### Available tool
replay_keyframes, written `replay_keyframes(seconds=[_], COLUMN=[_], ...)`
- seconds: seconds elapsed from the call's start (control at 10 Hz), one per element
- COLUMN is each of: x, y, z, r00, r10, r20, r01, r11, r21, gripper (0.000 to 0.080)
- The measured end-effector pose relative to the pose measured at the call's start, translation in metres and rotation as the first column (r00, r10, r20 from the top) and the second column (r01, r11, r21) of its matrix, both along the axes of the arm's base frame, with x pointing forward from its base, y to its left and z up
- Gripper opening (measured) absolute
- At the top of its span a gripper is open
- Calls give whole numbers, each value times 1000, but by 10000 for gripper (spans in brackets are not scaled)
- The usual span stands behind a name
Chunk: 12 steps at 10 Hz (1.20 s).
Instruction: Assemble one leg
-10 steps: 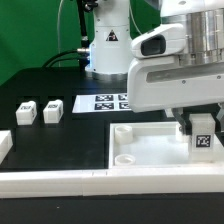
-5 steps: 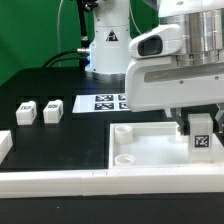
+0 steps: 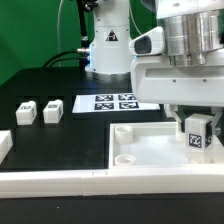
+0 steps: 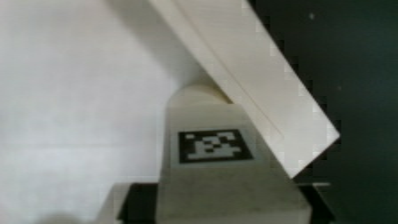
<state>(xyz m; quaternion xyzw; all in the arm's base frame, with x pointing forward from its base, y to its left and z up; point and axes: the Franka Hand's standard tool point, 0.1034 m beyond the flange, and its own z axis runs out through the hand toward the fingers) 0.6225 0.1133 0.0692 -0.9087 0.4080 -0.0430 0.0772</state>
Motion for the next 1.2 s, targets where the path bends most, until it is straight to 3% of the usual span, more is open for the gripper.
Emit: replay_keyframes(seconds=[0.2,0.4,0.6,0.9,1.2], x=[-1,-2,-1,0,0], y=[0,5,5,4,5], z=[0,-1,-1,-2,-2], r00=[978,898,756,581,604], r10=[-207,-435,-645,-793,-778], r20=[-27,-66,-113,-180,-175], r01=[208,439,655,814,797], r11=[977,896,749,563,586], r21=[39,68,101,145,145], gripper=[297,297,297,297,318])
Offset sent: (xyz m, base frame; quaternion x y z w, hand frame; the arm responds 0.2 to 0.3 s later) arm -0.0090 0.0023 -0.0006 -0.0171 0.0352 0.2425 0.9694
